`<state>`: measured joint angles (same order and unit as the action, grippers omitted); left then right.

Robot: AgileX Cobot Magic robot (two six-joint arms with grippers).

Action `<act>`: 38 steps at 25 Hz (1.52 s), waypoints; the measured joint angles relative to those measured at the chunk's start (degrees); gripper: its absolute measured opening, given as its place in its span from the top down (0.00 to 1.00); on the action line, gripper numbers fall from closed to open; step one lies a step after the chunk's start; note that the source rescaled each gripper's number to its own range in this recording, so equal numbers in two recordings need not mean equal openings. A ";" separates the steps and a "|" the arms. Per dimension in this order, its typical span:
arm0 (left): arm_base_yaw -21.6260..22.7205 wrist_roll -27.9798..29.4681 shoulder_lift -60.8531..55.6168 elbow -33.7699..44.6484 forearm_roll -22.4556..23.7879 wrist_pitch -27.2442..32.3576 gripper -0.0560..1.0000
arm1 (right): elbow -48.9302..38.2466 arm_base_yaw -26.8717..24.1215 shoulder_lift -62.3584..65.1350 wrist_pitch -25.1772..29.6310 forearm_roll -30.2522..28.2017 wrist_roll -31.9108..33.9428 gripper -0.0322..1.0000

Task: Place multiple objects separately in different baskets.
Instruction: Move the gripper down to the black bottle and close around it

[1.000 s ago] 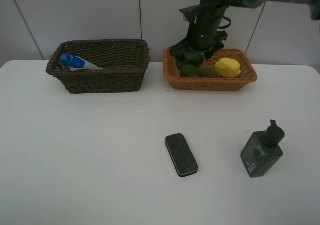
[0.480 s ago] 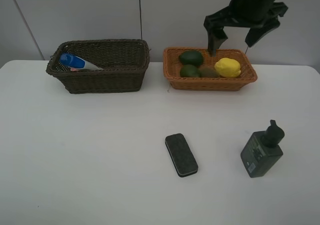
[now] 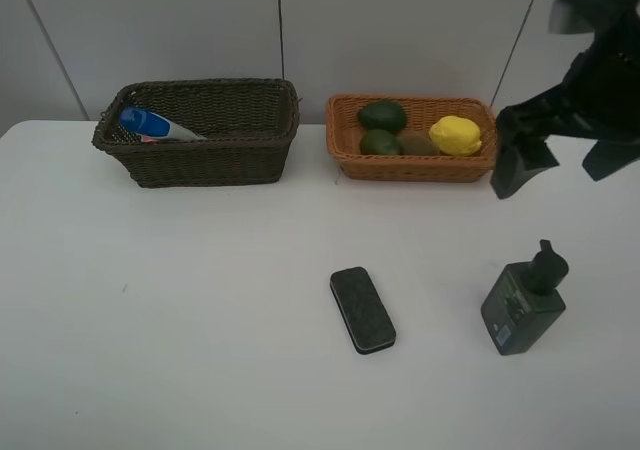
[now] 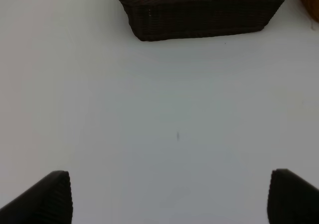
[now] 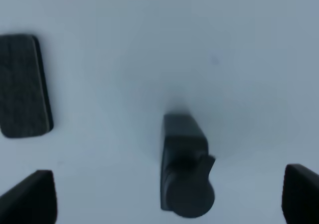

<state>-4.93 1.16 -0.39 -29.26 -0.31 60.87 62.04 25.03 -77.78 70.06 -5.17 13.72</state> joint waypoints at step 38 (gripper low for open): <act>0.00 0.00 0.00 0.00 0.00 0.00 0.00 | -18.71 0.00 -13.26 -22.60 -3.85 0.51 0.94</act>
<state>-4.93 1.16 -0.39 -29.26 -0.31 60.87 43.32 25.03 -91.04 47.46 -9.02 14.23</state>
